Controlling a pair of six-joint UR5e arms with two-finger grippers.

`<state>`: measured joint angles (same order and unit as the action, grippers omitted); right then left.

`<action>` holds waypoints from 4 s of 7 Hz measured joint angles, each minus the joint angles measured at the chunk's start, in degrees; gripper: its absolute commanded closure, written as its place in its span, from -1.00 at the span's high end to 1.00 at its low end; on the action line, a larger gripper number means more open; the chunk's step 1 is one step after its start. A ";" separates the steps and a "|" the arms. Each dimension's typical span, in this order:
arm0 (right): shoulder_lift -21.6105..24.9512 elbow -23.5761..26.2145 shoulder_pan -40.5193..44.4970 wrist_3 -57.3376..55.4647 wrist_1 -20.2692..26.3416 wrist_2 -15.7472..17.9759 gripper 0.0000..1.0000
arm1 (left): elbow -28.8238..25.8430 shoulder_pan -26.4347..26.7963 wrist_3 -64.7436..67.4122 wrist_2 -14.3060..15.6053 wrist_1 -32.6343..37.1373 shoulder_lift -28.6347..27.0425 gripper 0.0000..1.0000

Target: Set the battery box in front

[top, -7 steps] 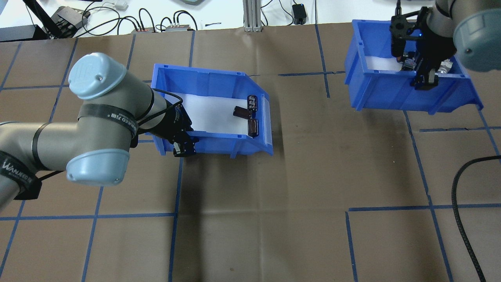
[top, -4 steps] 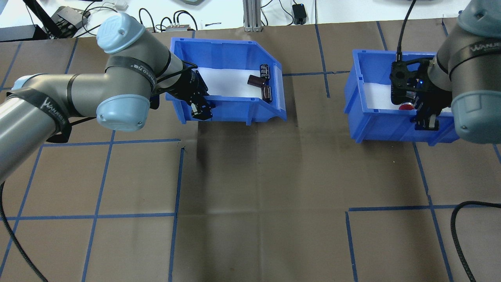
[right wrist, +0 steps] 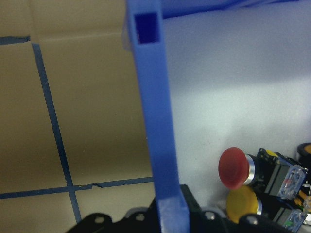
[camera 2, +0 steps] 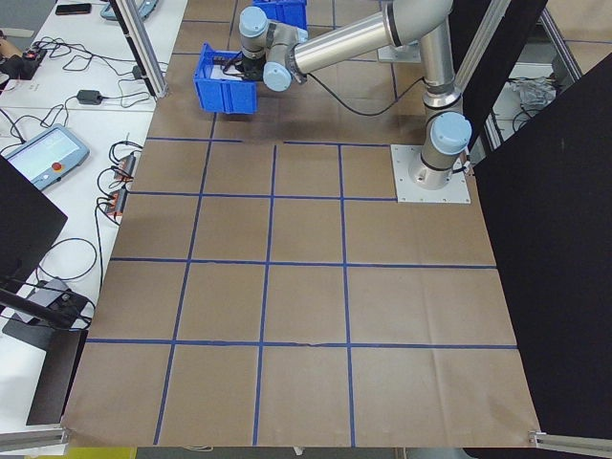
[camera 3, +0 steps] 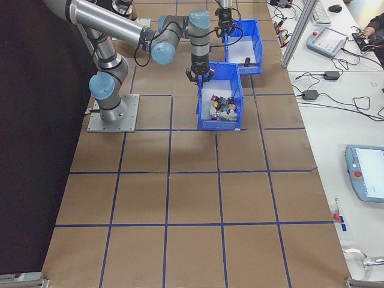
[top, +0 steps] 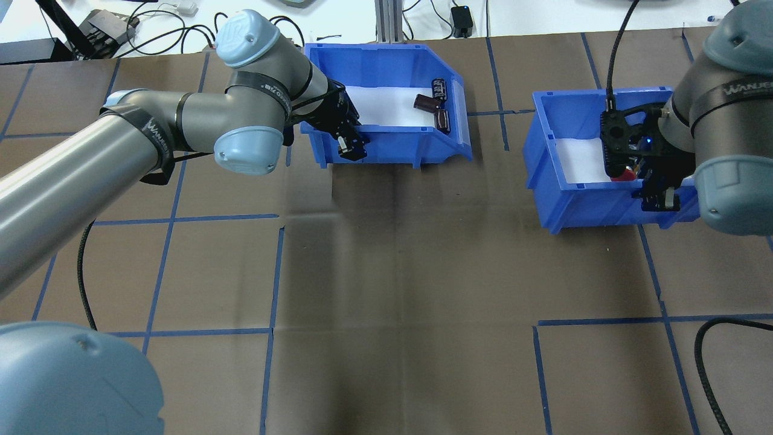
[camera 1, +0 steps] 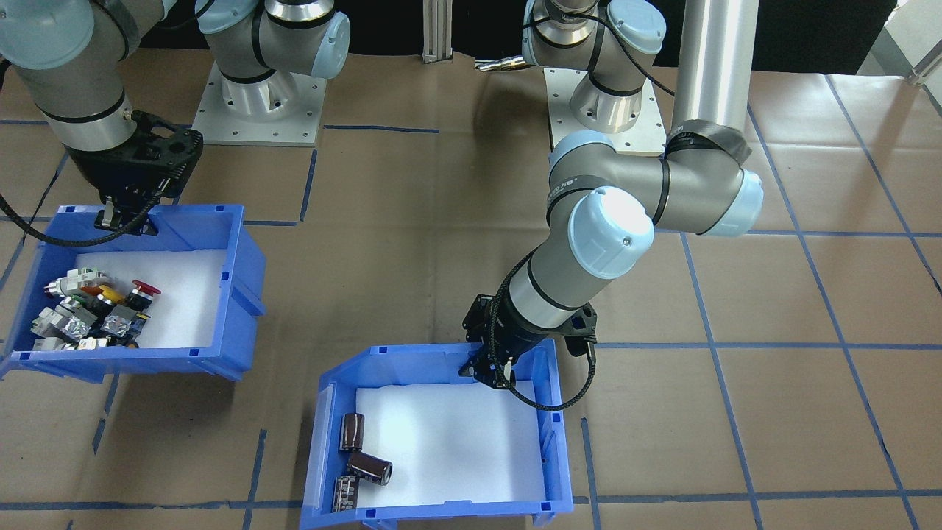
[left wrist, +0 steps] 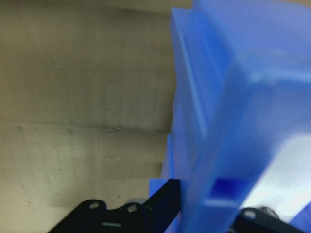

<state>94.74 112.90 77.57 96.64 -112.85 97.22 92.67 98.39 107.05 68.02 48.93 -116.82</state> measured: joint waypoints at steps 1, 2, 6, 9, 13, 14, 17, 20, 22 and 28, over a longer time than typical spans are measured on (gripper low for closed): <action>-0.02 0.23 -0.29 0.08 -0.23 -0.03 -1.00 | -0.43 0.43 0.15 -1.29 -0.82 -0.98 -0.01; -0.01 0.64 -0.91 0.40 -0.58 -0.05 -1.00 | -0.52 0.60 -0.50 -2.70 -1.13 -1.53 0.81; 0.07 1.40 -2.12 1.68 -1.29 0.06 -1.00 | 0.47 0.57 -3.86 -4.34 -0.29 0.47 0.93; 1.10 2.62 -2.00 1.31 -1.16 0.19 -1.00 | -0.26 -2.42 -12.01 -1.56 10.97 8.29 0.93; 9.10 11.87 3.51 -4.41 -1.20 -0.38 -1.00 | -0.77 -7.37 -47.16 12.90 33.32 21.23 0.99; 9.58 12.57 8.18 -9.01 -1.20 -0.14 -1.00 | -0.69 -7.67 -58.13 16.97 37.63 24.03 0.99; 9.72 13.13 20.24 -21.16 -0.70 0.10 -1.00 | 1.52 -7.89 -91.49 23.68 43.75 31.63 0.99; 9.31 13.80 29.87 -31.47 -0.84 0.10 -1.00 | 3.18 -8.01 -109.14 24.08 41.75 33.67 0.99; 7.91 13.69 35.62 -36.75 -2.61 0.10 -1.00 | 5.32 -7.84 -109.84 23.85 40.15 36.06 0.99; -0.33 13.07 46.58 -44.51 -13.74 1.85 -0.88 | 9.94 -8.17 -113.34 23.64 34.48 39.40 1.00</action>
<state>94.41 125.97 124.15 52.13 -126.59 99.07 102.61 90.22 -6.29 91.66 83.40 -77.42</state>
